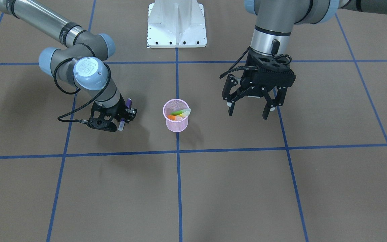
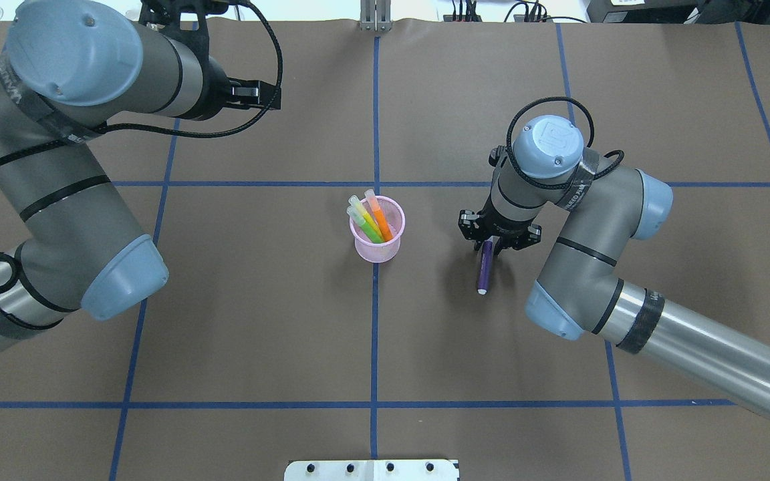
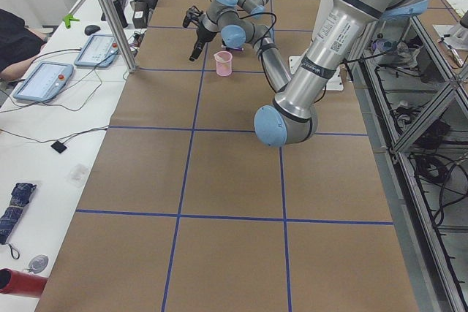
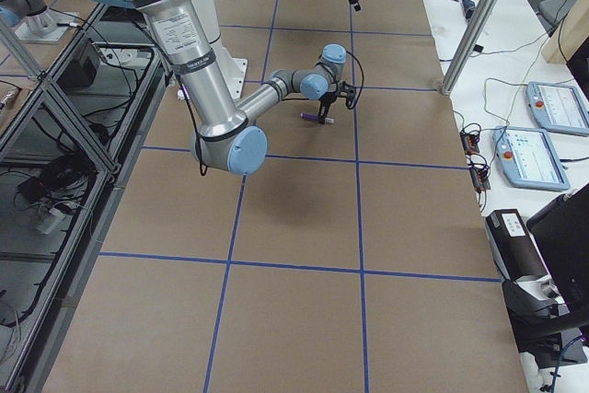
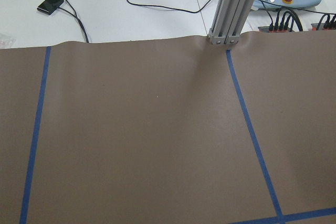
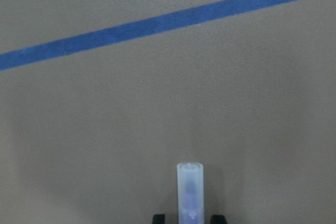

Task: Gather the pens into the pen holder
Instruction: 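Close the right gripper on the purple marker's cap end, then lift the purple marker upright with the right gripper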

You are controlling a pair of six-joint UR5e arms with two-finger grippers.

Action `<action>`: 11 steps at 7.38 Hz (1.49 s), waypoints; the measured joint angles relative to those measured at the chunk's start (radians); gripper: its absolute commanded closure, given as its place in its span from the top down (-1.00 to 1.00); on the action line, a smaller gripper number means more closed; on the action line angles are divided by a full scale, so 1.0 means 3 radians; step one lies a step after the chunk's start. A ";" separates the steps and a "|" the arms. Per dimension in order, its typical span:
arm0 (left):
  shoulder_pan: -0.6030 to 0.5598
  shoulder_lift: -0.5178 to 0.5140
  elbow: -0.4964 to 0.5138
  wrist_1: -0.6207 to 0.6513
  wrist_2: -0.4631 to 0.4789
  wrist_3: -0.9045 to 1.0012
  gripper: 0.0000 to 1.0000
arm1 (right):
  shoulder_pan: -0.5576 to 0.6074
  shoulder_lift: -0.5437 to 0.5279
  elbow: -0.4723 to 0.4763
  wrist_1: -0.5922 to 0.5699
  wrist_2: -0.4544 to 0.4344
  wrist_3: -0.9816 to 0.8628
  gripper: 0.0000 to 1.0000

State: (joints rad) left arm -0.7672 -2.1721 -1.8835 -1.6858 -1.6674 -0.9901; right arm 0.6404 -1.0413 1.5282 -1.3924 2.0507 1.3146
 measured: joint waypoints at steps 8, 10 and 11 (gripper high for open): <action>0.0001 0.0000 0.0004 0.0000 0.0001 0.0001 0.97 | 0.0020 -0.0023 0.0060 -0.0012 0.0003 -0.0035 -1.00; 0.0000 0.0000 0.0004 0.0000 0.0000 0.0002 0.97 | 0.0082 -0.0044 0.0198 -0.0088 0.0011 -0.0040 -1.00; -0.0009 0.0001 0.0003 0.0000 -0.0001 0.0002 0.97 | 0.0142 -0.0041 0.0357 -0.0178 0.0017 -0.0046 -1.00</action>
State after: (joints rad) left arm -0.7697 -2.1719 -1.8827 -1.6859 -1.6678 -0.9894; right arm 0.6830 -1.0536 1.6354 -1.4457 2.0559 1.3009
